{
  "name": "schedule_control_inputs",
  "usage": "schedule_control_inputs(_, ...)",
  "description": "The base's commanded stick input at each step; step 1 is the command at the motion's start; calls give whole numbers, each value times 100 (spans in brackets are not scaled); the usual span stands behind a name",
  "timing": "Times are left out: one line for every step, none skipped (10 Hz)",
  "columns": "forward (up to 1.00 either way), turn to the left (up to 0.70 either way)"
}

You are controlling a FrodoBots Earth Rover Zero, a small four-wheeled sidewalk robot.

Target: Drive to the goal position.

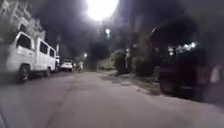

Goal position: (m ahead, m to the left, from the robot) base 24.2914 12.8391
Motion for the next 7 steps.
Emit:
schedule_control_inputs(70,0)
schedule_control_inputs(70,0)
schedule_control_inputs(70,0)
schedule_control_inputs(70,0)
schedule_control_inputs(70,0)
schedule_control_inputs(70,0)
schedule_control_inputs(70,0)
